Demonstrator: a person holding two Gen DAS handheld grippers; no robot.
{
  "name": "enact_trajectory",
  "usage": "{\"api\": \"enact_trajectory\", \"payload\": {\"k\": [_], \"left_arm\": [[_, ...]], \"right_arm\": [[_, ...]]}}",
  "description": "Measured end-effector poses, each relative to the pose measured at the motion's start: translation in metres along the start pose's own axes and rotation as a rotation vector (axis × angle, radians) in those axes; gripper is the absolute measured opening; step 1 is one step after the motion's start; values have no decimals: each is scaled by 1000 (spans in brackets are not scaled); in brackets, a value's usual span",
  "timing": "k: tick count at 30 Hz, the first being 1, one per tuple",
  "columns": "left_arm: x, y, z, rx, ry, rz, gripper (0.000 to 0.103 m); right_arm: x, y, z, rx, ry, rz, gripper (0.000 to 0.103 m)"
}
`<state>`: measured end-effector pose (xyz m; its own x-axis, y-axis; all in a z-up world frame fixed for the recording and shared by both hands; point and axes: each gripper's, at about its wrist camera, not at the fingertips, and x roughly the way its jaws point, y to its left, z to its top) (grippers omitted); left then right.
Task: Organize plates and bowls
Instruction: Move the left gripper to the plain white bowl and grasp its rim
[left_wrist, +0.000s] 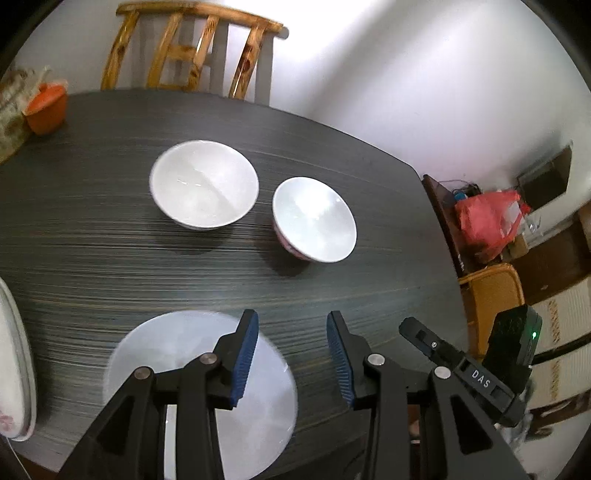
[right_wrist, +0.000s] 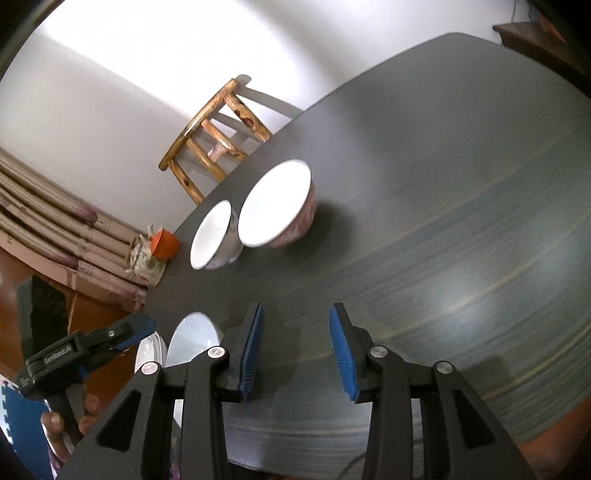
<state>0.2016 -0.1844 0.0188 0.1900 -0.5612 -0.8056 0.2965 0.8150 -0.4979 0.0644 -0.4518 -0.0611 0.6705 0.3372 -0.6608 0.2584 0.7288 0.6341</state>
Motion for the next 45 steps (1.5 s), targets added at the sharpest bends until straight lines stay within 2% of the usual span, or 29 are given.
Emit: {"api": "enact_trajectory", "payload": {"k": [2,9,11,16,23,27,35,44,45], "left_arm": [[10,-1,11,-29,19,-28,39],[51,1,37,-92,97,-9,40],[60,3,43,-111,100,27,40],[81,12,52,-157,118,44,41],[96,24,57,-220,114,14,41],[101,27,65,-220,109,5,41],[108,18,67,-176,52,40,41],[126,12,71,-137,86,58,38],[126,12,72,-135,85,60,33]], "right_arm": [[3,-1,13,3,3,6,36],[21,9,55,-24,17,35,36],[28,10,65,-22,22,28,36],[52,5,81,-6,63,19,36],[79,-3,97,10,95,13,36],[90,-4,103,5,103,-2,36],[112,-14,107,18,132,-22,36],[125,-19,110,22,143,-28,34],[127,-20,110,23,148,-26,31]]}}
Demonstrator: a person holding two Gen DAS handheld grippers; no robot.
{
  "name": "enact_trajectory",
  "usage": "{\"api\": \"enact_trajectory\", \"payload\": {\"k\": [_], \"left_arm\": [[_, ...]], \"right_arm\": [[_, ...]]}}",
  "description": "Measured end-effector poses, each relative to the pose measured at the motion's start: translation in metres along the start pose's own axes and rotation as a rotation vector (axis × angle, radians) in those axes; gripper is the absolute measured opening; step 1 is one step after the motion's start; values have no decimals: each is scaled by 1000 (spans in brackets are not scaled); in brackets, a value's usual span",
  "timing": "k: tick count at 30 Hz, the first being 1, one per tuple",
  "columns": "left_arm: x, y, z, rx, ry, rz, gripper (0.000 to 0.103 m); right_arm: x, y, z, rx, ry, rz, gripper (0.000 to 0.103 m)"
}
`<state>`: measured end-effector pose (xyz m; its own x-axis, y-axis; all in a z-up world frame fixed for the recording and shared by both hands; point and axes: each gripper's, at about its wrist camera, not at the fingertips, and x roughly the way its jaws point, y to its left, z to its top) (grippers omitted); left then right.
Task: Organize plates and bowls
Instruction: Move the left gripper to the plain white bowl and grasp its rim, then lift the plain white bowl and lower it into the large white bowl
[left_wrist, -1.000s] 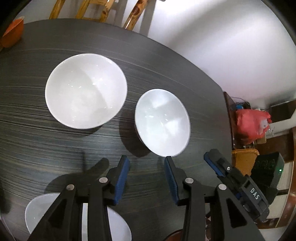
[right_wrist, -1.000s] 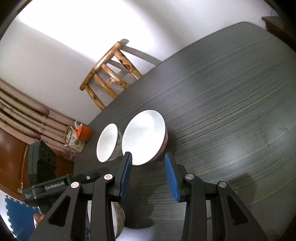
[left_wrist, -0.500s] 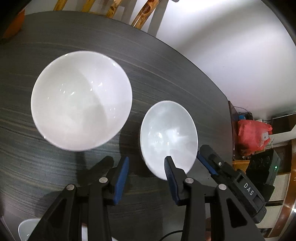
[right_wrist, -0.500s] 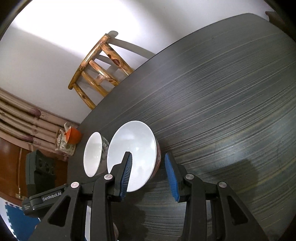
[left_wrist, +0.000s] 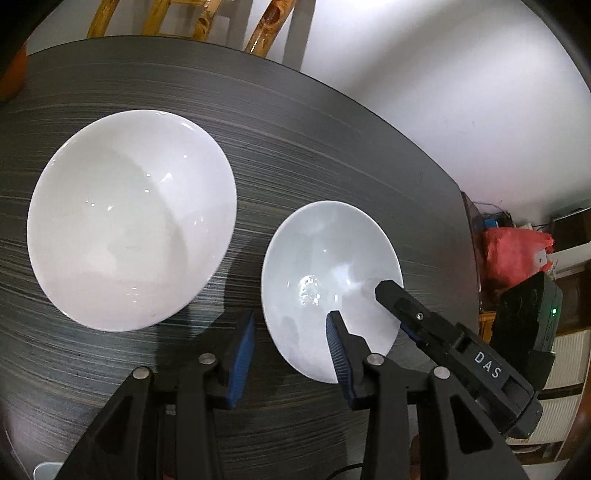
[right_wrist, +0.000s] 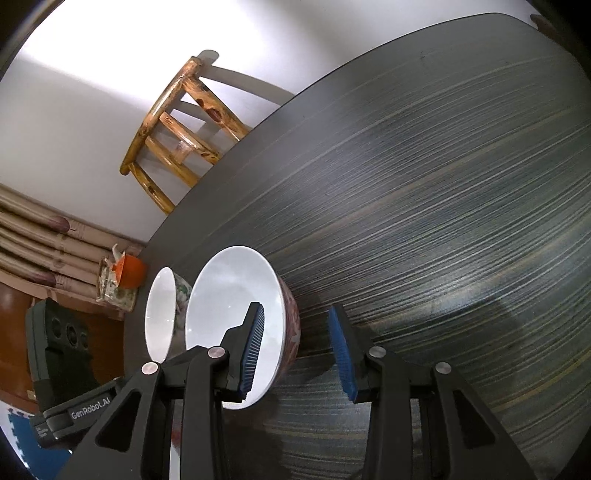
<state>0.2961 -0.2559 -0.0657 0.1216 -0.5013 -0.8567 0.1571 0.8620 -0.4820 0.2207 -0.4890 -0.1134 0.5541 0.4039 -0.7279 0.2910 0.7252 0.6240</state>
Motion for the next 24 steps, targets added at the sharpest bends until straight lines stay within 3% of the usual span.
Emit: {"api": "enact_trajectory", "payload": {"k": [4,13,24], "left_arm": [[3,-2,2,18,-6,34,12],[-7,-16,-8,63,-51,6,11],[-76,-1,-60,107,-115,-7,11]], "right_arm": [[5,2,1,-21,7,-4,13],[-5,3,-5,-52,-24,-35,10],[-52,34,-49,-98,-54,35,10]]}}
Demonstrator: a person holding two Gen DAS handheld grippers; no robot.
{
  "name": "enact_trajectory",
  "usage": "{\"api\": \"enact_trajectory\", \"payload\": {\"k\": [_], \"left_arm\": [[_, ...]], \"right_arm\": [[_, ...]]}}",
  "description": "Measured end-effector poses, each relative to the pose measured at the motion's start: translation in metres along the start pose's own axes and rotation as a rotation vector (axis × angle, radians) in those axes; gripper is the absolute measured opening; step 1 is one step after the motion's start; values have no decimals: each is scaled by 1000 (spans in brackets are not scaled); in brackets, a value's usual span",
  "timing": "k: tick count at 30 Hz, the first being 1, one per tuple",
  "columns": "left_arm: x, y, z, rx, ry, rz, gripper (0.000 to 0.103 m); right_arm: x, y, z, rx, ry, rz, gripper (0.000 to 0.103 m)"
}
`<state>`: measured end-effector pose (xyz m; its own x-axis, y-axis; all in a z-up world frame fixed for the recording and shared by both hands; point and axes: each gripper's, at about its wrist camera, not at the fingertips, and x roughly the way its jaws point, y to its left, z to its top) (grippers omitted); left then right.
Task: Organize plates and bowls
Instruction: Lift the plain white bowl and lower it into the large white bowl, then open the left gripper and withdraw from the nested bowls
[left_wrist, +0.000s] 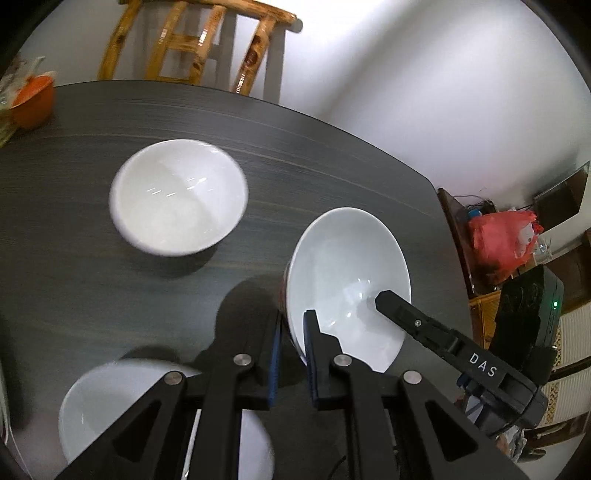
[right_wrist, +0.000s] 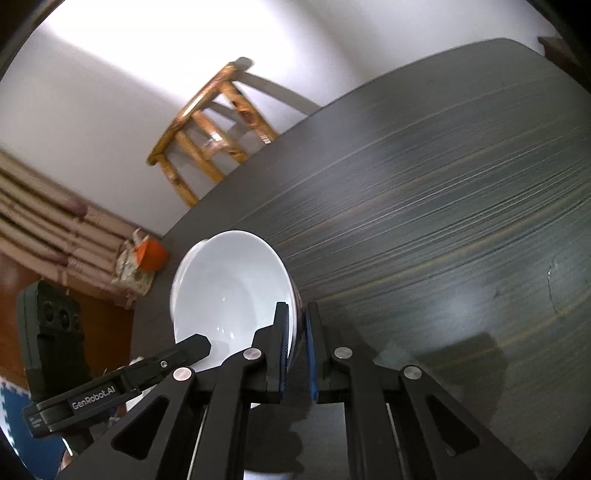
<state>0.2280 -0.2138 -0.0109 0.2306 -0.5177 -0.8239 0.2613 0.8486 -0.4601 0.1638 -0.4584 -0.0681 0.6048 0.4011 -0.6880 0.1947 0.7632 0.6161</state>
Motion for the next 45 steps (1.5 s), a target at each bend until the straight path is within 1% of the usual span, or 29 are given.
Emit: {"api": "enact_trajectory", "payload": {"k": [4,8,14,17,20,24,26,29,31,33,36,40,45], "left_arm": [[-32,24,-22,-12,-18,17,11],[-60,54,-51,-39,-22,42,11],[-66,97,-87,-96,23,75,11],[-62,110,-95,-108,41,88,11],[-58,114,-98,-111,50,90,11],[-56,106,-98,-53,37,128,11],[-55,104,-99,-38,35,135,12],[-56,103,-101,-32,28,146,13],[-60,106,-101,-32,28,155,17],[-63,112,-101,-32,24,142,19],[-67,119,-101,-33,28,133,19],[-69,120,-101,-31,34,140,19],[-81,114,-105,10,3,168,21]], "right_arm": [[-8,26,-24,-28,16,29,10],[-10,56,-51,-64,43,67,11],[4,93,-89,-138,101,76,12],[17,103,-107,-159,137,59,12],[30,102,-119,-155,166,35,12],[39,96,-125,-141,186,13,11],[41,95,-125,-147,189,2,11],[42,98,-125,-166,190,-17,10],[44,98,-126,-169,197,-16,10],[44,100,-128,-180,198,-22,10],[44,102,-129,-190,193,-32,11],[44,103,-129,-191,194,-35,10],[43,108,-129,-213,185,-50,12]]}}
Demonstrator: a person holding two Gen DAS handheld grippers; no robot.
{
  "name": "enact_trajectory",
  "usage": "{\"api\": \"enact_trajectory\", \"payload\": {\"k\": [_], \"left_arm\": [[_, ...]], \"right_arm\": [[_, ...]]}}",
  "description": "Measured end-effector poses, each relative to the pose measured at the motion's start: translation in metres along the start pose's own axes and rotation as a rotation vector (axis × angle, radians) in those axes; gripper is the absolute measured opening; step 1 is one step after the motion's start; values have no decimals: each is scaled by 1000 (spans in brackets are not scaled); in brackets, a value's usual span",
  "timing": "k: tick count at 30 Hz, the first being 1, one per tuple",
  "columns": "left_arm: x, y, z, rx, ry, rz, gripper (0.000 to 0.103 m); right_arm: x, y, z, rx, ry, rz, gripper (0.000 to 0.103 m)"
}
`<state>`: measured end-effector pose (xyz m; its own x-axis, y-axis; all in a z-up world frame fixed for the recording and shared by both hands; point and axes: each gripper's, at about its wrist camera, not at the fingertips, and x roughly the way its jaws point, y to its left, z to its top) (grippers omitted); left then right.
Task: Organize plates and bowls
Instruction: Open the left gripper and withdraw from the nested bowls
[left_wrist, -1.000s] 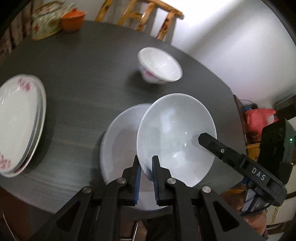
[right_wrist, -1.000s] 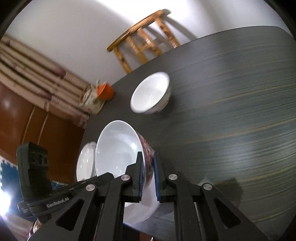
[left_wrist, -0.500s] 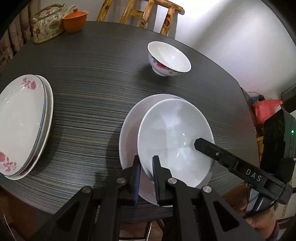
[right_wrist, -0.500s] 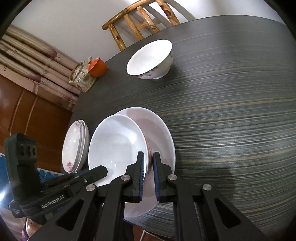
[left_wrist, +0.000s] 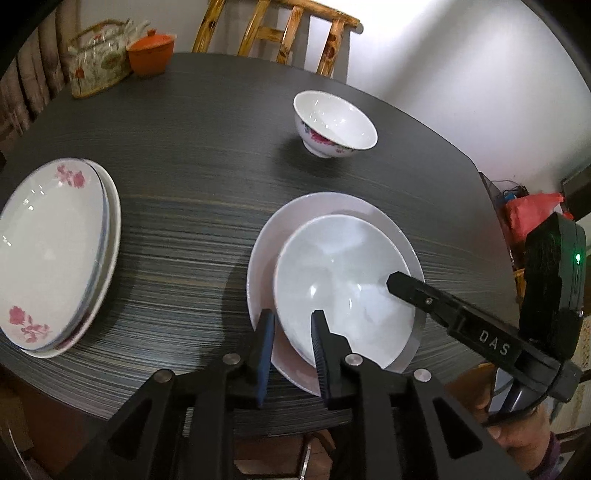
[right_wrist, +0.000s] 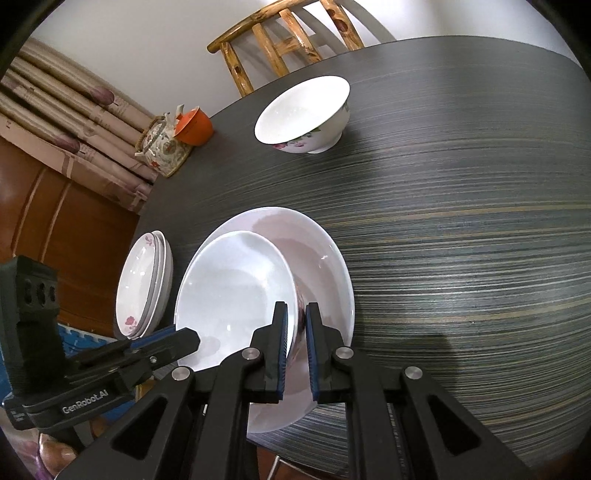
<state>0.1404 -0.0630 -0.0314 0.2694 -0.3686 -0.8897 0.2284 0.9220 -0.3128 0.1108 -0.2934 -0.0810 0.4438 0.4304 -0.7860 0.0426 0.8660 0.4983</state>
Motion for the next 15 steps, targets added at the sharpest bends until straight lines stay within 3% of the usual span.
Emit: {"api": "enact_trajectory", "payload": {"k": [4,12,15], "left_arm": [[-10,-1,-2,22,-31,25,30],[-19,8,-2,7,-49,10,30],[-21,11,-4,6,-50,6,30]], "right_arm": [[-5,5,1,-19,-27,-19,13],[-18,-1,0,15,-65,5,14],[-26,-9,-4,44,-89,26,20]]}}
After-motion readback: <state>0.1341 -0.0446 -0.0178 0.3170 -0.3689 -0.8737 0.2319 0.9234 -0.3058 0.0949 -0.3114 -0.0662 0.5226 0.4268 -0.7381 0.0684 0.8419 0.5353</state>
